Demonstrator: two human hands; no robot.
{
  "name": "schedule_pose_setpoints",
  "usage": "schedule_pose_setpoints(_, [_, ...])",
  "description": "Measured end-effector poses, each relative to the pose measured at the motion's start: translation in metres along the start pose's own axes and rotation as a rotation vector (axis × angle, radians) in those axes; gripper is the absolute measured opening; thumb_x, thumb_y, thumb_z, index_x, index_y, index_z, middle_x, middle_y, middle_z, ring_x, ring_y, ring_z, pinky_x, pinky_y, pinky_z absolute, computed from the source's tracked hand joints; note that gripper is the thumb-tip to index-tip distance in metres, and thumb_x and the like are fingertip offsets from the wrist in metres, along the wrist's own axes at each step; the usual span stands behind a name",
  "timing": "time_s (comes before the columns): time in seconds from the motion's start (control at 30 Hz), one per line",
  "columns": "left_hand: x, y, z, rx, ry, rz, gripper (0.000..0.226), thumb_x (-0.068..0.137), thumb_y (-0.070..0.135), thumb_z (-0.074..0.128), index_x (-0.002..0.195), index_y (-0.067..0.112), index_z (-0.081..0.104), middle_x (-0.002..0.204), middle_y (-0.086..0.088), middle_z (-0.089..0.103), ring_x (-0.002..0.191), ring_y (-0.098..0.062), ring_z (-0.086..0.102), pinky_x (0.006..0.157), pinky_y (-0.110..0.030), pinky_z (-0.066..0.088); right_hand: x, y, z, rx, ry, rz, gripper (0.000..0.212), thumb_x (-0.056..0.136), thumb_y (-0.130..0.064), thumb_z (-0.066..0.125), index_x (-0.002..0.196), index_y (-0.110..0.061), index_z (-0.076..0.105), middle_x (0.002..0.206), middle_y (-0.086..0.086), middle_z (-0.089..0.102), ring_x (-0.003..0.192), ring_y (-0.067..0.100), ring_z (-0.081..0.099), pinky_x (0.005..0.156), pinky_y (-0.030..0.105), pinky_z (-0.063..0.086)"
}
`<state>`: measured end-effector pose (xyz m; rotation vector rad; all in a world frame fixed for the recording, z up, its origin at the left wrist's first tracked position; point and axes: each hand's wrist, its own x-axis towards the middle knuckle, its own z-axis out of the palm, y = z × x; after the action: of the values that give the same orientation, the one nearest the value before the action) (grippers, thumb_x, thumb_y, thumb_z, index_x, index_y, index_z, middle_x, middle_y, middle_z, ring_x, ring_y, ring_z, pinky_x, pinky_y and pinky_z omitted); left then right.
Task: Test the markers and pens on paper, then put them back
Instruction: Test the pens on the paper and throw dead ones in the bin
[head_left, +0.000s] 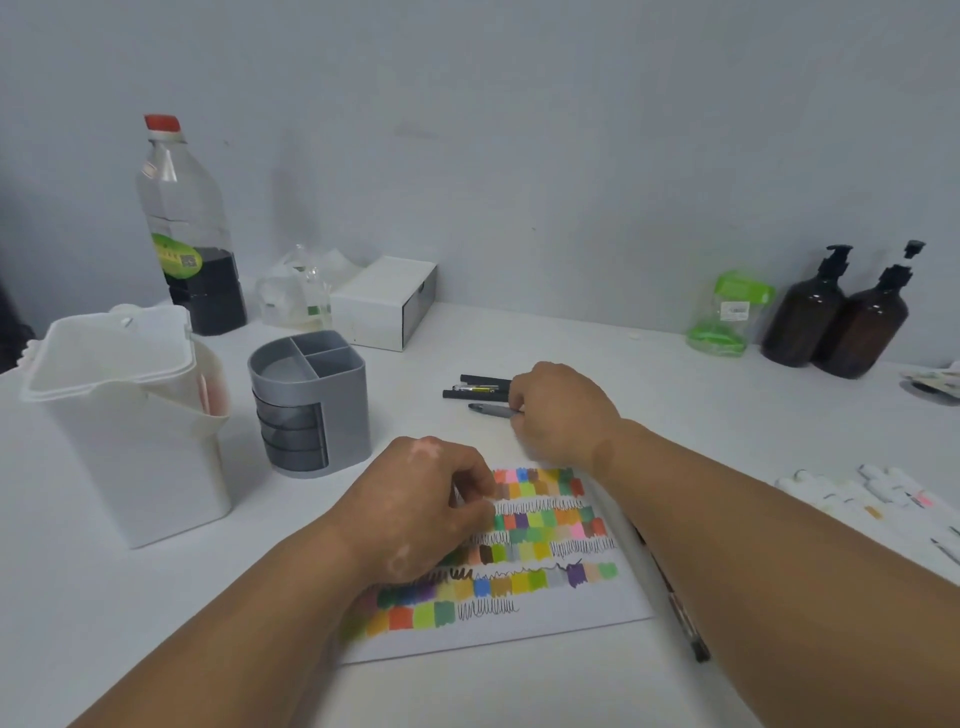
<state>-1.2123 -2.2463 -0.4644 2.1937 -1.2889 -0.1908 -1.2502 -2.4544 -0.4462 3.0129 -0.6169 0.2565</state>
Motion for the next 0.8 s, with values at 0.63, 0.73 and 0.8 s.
schedule_pose_setpoints(0.63, [-0.020, 0.034, -0.011, -0.498, -0.100, 0.138, 0.051, 0.079, 0.032, 0.084, 0.120, 0.051, 0.060, 0.107, 0.017, 0.071, 0.091, -0.012, 0.068, 0.077, -0.020, 0.056, -0.138, 0.002, -0.041, 1.805, 0.043, 0.484, 0.010, 0.099, -0.003, 0.060, 0.106, -0.002, 0.068, 0.088, 0.012, 0.078, 0.074, 0.023, 0.072, 0.066, 0.029, 0.062])
schedule_pose_setpoints(0.73, [-0.023, 0.041, -0.009, -0.377, -0.143, 0.229, 0.055, 0.076, 0.027, 0.087, 0.123, 0.046, 0.065, 0.108, 0.019, 0.070, 0.100, -0.011, 0.067, 0.090, -0.021, 0.054, -0.143, 0.000, -0.035, 1.876, 0.039, 0.426, 0.013, 0.101, 0.000, 0.055, 0.109, -0.001, 0.065, 0.085, 0.011, 0.076, 0.077, 0.023, 0.072, 0.066, 0.029, 0.061])
schedule_pose_setpoints(0.8, [-0.024, 0.044, -0.009, -0.364, -0.132, 0.229, 0.058, 0.075, 0.023, 0.088, 0.124, 0.044, 0.066, 0.107, 0.022, 0.070, 0.102, -0.007, 0.067, 0.091, -0.020, 0.054, -0.144, 0.001, -0.036, 1.874, 0.044, 0.408, 0.015, 0.101, 0.000, 0.055, 0.110, -0.002, 0.066, 0.085, 0.009, 0.076, 0.078, 0.021, 0.073, 0.065, 0.028, 0.060])
